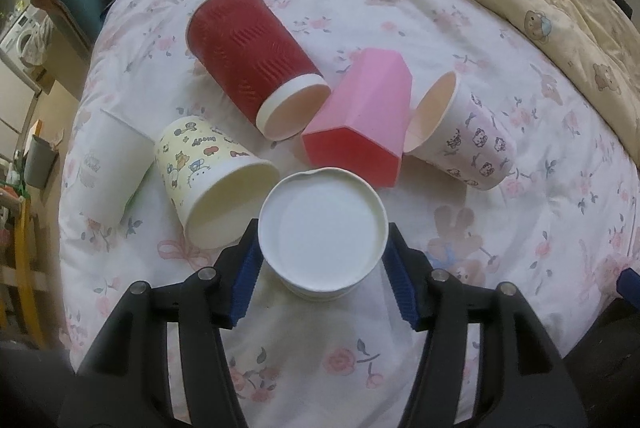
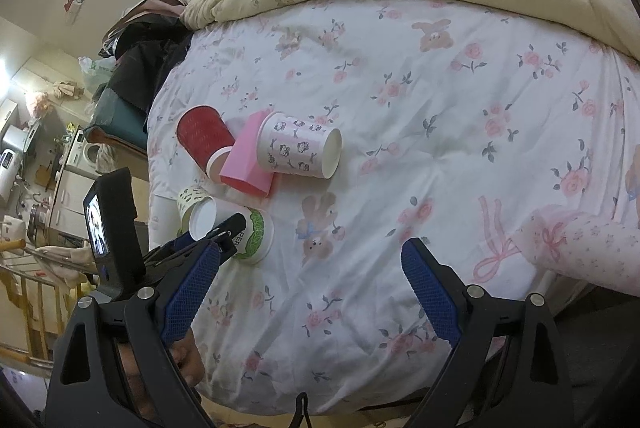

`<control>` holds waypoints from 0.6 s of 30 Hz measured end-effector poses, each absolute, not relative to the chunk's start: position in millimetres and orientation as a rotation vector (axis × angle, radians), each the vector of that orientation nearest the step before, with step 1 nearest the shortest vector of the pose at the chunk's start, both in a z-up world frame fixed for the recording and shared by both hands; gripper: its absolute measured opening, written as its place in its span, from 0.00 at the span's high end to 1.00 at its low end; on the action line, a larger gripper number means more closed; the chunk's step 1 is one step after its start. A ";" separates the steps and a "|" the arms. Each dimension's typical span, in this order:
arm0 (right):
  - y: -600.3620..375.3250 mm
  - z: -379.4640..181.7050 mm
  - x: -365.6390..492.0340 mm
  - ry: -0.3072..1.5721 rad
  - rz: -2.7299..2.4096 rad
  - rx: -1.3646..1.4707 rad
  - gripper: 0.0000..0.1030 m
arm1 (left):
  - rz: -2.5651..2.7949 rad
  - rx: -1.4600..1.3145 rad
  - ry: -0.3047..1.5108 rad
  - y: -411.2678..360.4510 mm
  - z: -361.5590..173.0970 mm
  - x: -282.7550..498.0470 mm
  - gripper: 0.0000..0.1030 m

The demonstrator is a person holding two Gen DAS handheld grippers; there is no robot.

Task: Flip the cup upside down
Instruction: 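Lower the inverted cup onto the sheet and open the left gripper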

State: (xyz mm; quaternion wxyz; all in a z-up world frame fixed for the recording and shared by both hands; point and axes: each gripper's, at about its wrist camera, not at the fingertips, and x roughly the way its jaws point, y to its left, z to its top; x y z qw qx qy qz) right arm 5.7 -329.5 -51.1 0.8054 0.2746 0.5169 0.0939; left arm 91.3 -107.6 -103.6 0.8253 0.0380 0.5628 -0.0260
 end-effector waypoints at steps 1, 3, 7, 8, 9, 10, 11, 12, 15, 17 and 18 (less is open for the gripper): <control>-329.3 -51.3 5.7 1.108 0.200 0.584 0.08 | -0.056 0.091 1.196 -108.7 -103.5 91.1 0.45; -328.2 -52.2 6.7 1.109 0.199 0.581 0.08 | -0.060 0.113 1.195 -112.3 -102.4 89.7 0.29; -326.8 -51.3 6.3 1.106 0.200 0.575 0.08 | -0.052 0.116 1.168 -112.8 -93.1 84.9 0.18; -326.0 -51.1 6.3 1.104 0.202 0.573 0.08 | -0.051 0.116 1.165 -112.4 -89.5 83.8 0.18; -325.7 -51.0 6.1 1.103 0.204 0.571 0.08 | -0.049 0.116 1.164 -111.7 -87.3 83.4 0.18; -324.8 -50.3 5.8 1.100 0.207 0.567 0.08 | -0.045 0.111 1.160 -110.0 -82.4 82.1 0.18; -324.2 -49.6 5.6 1.098 0.209 0.564 0.08 | -0.047 0.101 1.153 -108.0 -77.4 80.3 0.18; -323.3 -48.7 5.2 1.094 0.212 0.559 0.08 | -0.049 0.093 1.145 -105.6 -72.3 78.4 0.18; -321.8 -46.5 5.5 1.086 0.217 0.546 0.08 | -0.049 0.076 1.107 -98.0 -53.7 69.3 0.18; -319.9 -44.7 5.7 1.079 0.222 0.537 0.08 | -0.038 0.049 1.060 -88.3 -37.6 57.3 0.18; -318.0 -43.2 5.7 1.074 0.227 0.529 0.08 | -0.038 0.041 1.044 -84.9 -32.3 53.1 0.18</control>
